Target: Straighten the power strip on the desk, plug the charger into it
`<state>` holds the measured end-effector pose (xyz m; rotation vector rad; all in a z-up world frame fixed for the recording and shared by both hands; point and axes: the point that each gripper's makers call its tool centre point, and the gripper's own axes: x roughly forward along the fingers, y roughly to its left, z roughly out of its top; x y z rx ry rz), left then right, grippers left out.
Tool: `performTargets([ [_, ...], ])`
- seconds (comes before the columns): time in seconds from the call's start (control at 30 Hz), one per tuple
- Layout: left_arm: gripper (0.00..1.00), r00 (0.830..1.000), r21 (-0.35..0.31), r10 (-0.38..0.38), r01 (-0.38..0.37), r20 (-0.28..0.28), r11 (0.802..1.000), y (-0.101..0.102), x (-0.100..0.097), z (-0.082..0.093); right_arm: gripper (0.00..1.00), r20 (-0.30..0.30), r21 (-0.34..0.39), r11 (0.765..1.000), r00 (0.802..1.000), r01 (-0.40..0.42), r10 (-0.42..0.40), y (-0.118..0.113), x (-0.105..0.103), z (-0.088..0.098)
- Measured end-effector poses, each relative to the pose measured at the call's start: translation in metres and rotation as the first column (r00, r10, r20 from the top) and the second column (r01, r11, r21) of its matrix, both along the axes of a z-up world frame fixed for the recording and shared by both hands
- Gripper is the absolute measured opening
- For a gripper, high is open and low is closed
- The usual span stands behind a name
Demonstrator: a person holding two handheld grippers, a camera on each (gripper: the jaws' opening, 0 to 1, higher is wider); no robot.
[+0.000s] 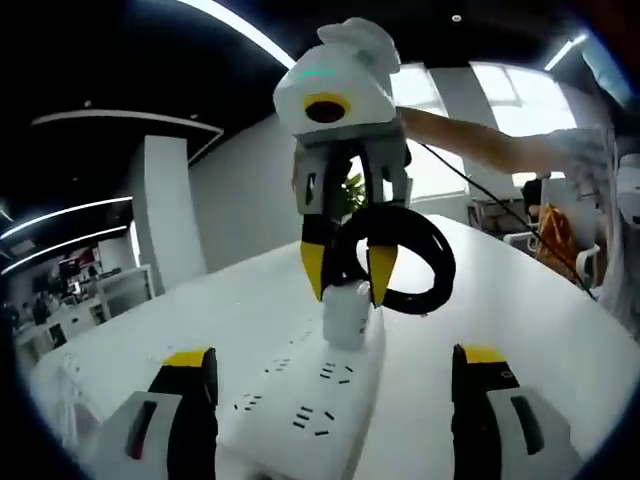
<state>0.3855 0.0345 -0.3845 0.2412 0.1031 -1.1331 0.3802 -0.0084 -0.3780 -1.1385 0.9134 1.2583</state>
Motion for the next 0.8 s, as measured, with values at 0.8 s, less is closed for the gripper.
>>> performTargets([
  [0.8, 0.99, 1.000, -0.012, 0.004, -0.004, 0.007, 1.000, -0.004, -0.007, 0.006, 0.21, -0.032, 0.032, 0.998, 0.998, 0.052, -0.051, 0.000, 0.009, -0.021],
])
